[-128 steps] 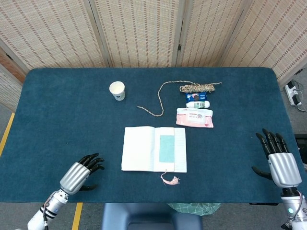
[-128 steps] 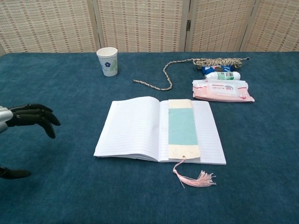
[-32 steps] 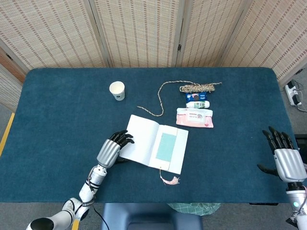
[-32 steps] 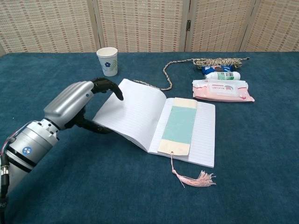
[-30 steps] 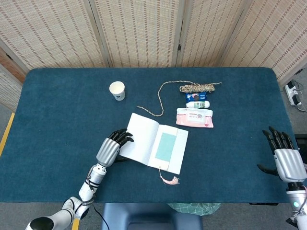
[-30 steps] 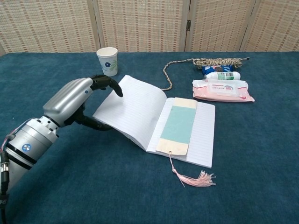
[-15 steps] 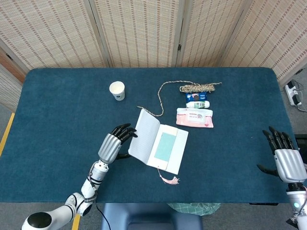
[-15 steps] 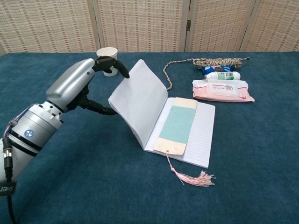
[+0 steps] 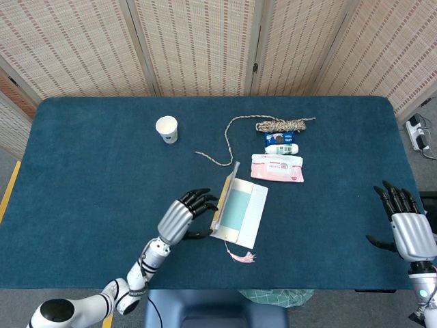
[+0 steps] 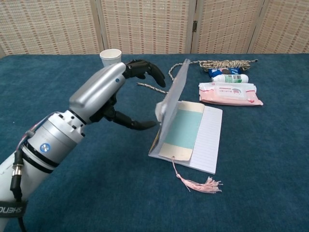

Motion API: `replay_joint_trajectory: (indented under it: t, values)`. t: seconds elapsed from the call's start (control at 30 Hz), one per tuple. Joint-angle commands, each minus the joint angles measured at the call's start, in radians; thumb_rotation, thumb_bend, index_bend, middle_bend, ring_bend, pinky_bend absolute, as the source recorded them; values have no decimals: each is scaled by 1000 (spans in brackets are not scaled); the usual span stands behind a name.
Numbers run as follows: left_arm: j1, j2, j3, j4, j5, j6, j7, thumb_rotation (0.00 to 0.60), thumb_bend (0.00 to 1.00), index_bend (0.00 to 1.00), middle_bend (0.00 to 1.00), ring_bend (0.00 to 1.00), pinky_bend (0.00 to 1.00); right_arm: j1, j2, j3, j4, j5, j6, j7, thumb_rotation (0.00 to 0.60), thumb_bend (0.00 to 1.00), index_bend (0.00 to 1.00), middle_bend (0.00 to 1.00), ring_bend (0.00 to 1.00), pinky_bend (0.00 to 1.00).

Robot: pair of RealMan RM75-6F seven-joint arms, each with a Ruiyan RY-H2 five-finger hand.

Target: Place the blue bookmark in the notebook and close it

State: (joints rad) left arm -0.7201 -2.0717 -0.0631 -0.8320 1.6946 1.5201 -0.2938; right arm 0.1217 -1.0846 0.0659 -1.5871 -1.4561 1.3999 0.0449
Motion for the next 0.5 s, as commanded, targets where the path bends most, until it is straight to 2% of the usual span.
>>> replay_joint_trajectory:
  t: [0.03, 0.27, 0.5]
  values:
    - [-5, -9, 35, -46, 37, -5, 37, 600, 169, 403, 314, 199, 279, 0, 1, -2, -1, -3, -2, 2, 600, 92, 0, 0, 0, 0]
    - [-13, -20, 52, -82, 63, -26, 85, 600, 167, 402, 313, 197, 279, -2, 9, -4, -3, -10, 0, 16, 600, 94, 0, 0, 0, 0]
    - [-12, 30, 12, -94, 15, -66, 69, 600, 165, 399, 309, 188, 268, -4, 14, -6, -2, -15, 1, 26, 600, 93, 0, 0, 0, 0]
